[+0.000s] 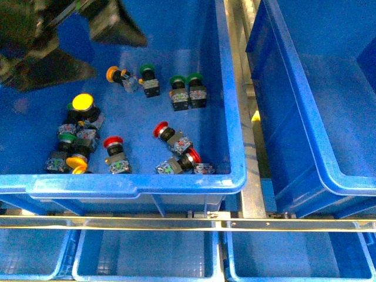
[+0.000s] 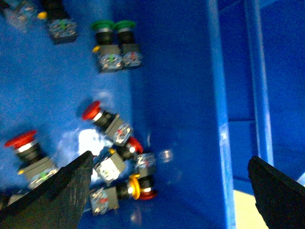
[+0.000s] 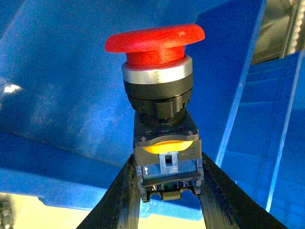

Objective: Pick red and yellow buttons and place in box

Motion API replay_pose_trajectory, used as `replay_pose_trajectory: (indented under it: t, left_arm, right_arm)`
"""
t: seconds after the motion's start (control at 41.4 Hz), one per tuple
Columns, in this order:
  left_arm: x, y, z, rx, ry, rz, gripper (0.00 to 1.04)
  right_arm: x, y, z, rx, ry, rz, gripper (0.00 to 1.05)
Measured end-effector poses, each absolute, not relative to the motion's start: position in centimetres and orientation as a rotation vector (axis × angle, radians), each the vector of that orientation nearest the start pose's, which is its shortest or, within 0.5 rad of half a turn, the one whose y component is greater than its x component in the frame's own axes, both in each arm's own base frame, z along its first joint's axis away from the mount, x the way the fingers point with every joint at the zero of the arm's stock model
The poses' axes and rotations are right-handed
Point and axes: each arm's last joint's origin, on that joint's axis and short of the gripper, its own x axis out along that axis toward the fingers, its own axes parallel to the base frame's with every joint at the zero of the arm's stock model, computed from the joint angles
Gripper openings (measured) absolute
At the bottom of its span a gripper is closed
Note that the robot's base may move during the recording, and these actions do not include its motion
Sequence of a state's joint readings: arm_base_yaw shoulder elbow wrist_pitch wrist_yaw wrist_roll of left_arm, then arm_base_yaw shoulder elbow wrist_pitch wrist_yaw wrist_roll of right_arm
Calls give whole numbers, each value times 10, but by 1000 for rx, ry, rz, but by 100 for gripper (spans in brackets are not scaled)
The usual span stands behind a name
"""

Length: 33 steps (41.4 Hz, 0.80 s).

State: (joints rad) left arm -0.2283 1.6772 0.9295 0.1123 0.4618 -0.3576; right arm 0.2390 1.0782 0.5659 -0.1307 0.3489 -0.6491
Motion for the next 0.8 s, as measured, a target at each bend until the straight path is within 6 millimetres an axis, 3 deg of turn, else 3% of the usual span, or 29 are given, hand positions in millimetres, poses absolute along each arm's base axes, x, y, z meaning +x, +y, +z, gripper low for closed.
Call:
replay_pose_trajectory:
  t: [0.169,0.387,0.483,0.604,0.701,0.797]
  left_arm:
    - [307,-66,171,-367,800,-503,97]
    - [288,-55,177,-270,689,-440,95]
    - [278,-52,172,-86,361,-202,81]
    - [247,-41,173,-31,109,-17,63]
    - [225,-35,186,-29,-1,2,47]
    - [212,-31,184,-22,-12,-11,33]
  right_arm:
    - [204,36,210,-790,614,52,27]
    - [201,31,214,-752,539,-15,27]
    - [199,30,212,-735,514,-39,27]
    - [197,28,208,-716,490,-59,27]
    - [195,26,204,-686,459,-72,27]
    - [191,24,200,-663,428,-82,27]
